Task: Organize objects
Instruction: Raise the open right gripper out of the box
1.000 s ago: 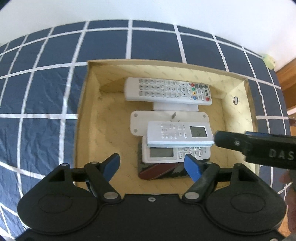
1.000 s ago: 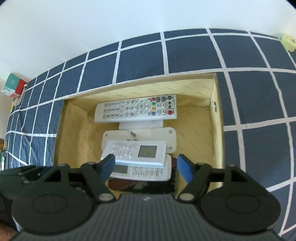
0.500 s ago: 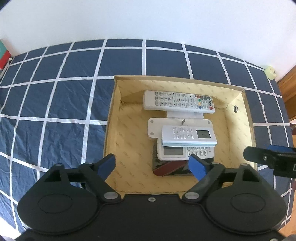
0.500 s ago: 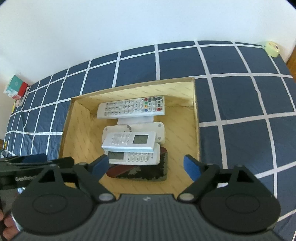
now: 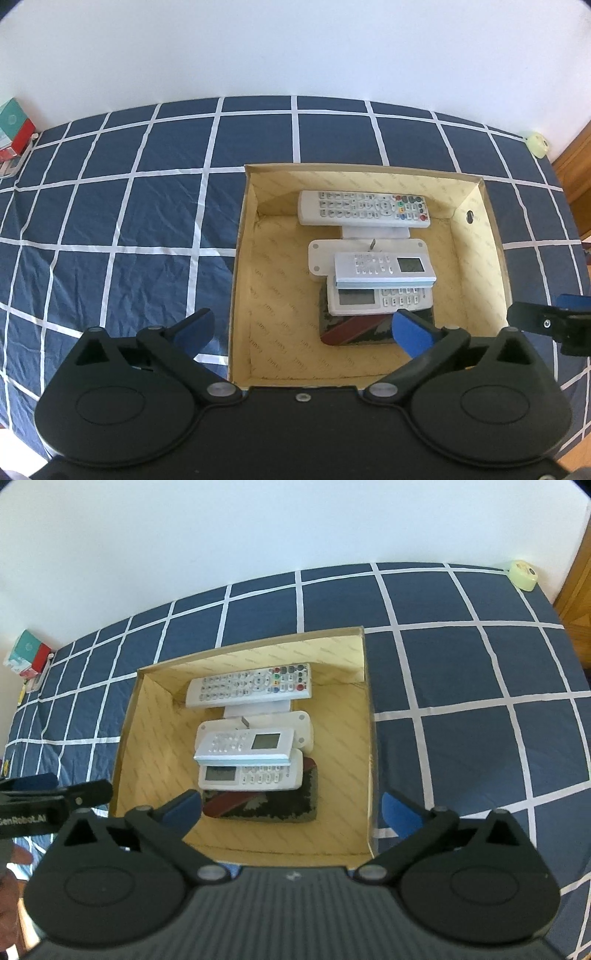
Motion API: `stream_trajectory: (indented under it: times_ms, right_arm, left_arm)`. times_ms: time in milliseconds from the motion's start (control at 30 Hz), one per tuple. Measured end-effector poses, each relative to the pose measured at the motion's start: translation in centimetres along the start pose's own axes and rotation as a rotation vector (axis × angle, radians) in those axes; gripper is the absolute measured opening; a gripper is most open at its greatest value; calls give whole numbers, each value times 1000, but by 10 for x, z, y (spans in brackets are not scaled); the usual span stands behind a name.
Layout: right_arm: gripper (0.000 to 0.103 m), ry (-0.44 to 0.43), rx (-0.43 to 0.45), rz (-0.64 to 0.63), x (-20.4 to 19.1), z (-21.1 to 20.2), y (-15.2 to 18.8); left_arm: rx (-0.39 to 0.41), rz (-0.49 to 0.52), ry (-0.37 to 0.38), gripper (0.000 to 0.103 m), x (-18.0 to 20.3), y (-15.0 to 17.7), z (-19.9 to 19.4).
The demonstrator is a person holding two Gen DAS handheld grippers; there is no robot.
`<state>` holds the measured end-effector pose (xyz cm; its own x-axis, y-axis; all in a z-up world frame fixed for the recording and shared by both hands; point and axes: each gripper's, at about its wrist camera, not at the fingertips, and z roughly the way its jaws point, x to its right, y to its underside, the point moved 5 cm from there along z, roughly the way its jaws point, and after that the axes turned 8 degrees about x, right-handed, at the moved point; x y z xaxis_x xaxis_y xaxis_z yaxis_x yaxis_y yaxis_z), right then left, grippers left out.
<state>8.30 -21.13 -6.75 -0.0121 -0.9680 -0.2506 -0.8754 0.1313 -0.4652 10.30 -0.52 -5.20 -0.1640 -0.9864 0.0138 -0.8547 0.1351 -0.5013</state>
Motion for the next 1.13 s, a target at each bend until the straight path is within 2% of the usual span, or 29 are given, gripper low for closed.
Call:
stream_trajectory:
  times_ms: [1133]
  right_arm:
    - [103, 3, 6, -18, -7, -7, 3]
  left_arm:
    - [-13, 3, -22, 103, -4, 8, -5]
